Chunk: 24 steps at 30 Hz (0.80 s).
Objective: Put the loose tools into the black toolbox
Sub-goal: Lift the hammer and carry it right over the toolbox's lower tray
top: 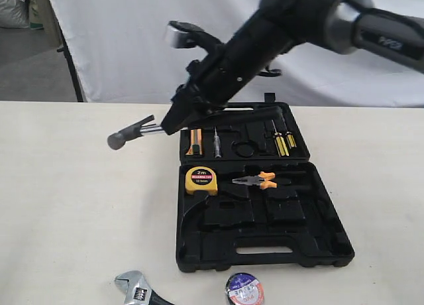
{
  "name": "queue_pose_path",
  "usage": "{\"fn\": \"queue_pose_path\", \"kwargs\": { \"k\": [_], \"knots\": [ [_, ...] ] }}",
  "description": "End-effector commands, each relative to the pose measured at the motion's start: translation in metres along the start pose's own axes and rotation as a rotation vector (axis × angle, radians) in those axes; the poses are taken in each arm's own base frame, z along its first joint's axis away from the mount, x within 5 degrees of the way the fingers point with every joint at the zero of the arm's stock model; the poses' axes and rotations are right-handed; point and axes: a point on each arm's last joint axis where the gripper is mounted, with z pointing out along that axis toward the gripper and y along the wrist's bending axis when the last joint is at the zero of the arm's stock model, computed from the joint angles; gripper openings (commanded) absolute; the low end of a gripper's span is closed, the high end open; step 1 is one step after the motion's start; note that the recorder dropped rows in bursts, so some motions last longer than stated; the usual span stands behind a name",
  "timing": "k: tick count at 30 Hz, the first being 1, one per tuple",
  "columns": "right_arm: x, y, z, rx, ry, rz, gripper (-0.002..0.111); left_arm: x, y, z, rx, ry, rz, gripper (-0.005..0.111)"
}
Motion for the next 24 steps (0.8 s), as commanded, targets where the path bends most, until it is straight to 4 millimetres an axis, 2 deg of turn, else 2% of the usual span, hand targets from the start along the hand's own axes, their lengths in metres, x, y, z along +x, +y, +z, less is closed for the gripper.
{"fn": "queue_pose_path", "kwargs": {
  "k": [1, 4, 6, 9, 11, 13, 19, 24],
  "knots": [
    [0.025, 0.004, -0.050, -0.048, -0.190, -0.100, 0.000, -0.002, 0.001, 0.000, -0.021, -0.020, 0.000, 0.001],
    [0.059, 0.004, -0.067, -0.006, -0.154, -0.188, 0.000, -0.002, 0.001, 0.000, -0.021, -0.020, 0.000, 0.001],
    [0.084, 0.003, -0.069, 0.008, -0.083, -0.286, 0.000, -0.002, 0.001, 0.000, -0.021, -0.020, 0.000, 0.001],
    [0.116, 0.003, -0.056, -0.031, 0.020, -0.459, 0.000, -0.002, 0.001, 0.000, -0.021, -0.020, 0.000, 0.001],
    [0.128, 0.004, -0.044, -0.078, 0.043, -0.585, 0.000, -0.002, 0.001, 0.000, -0.021, -0.020, 0.000, 0.001],
    [0.135, 0.007, -0.029, -0.131, 0.052, -0.668, 0.000, -0.002, 0.001, 0.000, -0.021, -0.020, 0.000, 0.001],
    [0.139, 0.004, 0.018, -0.154, 0.101, -0.688, 0.000, -0.002, 0.001, 0.000, -0.021, -0.020, 0.000, 0.001],
    [0.142, -0.001, 0.043, -0.122, 0.143, -0.718, 0.000, -0.002, 0.001, 0.000, -0.021, -0.020, 0.000, 0.001]
  ]
}}
